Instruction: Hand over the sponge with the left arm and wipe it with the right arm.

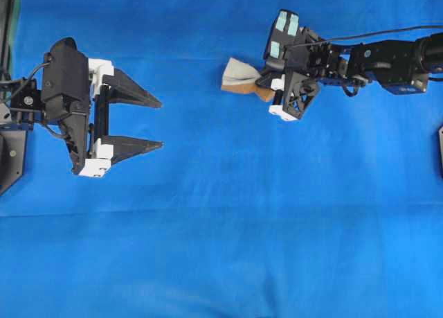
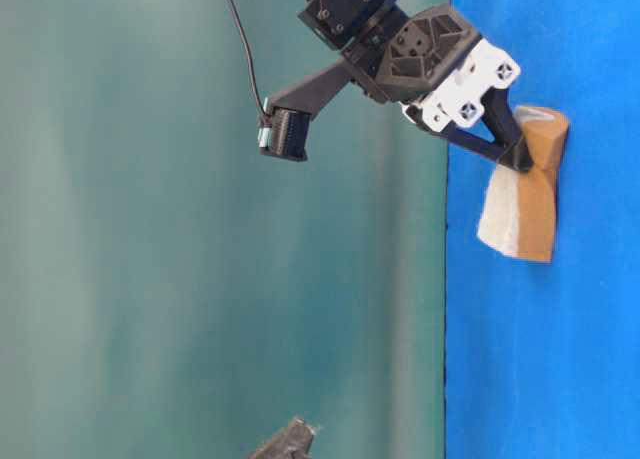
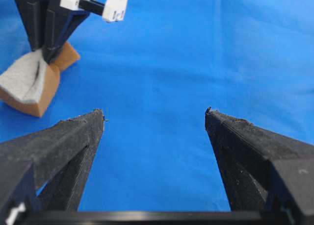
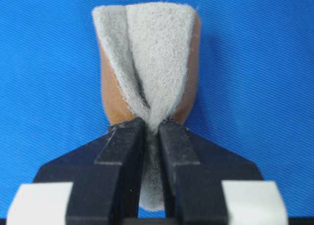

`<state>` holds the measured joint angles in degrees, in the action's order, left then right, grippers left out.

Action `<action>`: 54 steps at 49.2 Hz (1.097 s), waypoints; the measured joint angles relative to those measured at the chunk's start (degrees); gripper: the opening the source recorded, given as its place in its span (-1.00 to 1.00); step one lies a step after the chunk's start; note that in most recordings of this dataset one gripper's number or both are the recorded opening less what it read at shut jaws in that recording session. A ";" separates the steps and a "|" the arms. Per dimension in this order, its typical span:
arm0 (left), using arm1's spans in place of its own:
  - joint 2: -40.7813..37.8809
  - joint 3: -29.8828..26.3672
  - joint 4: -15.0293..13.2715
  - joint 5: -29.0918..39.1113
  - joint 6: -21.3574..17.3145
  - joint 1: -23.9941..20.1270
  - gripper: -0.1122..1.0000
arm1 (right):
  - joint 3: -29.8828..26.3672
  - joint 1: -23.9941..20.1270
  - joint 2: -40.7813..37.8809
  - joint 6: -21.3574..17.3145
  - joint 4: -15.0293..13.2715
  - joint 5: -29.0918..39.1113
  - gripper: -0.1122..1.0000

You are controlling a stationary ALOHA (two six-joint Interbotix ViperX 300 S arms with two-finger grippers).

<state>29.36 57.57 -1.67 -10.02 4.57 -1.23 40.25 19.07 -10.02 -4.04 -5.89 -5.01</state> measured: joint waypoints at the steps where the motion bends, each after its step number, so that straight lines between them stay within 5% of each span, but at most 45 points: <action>1: 0.09 -0.09 0.09 0.00 0.00 0.09 0.63 | 0.09 -0.53 0.09 -0.18 0.00 0.00 -0.54; 32: 0.00 -0.09 0.09 0.00 0.00 0.09 0.63 | -1.32 -28.13 0.88 -6.68 2.90 3.78 -0.54; 42: 0.00 -0.09 0.09 0.09 0.00 0.00 0.63 | -1.41 -25.84 0.97 -6.33 2.81 4.31 -0.54; 54: 0.00 0.00 0.09 0.00 0.00 -0.09 0.63 | -0.62 -16.17 0.97 -6.15 -1.41 4.39 -0.54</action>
<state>29.36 57.57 -1.58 -10.02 4.57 -1.32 39.64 2.90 -9.05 -10.20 -7.29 -0.62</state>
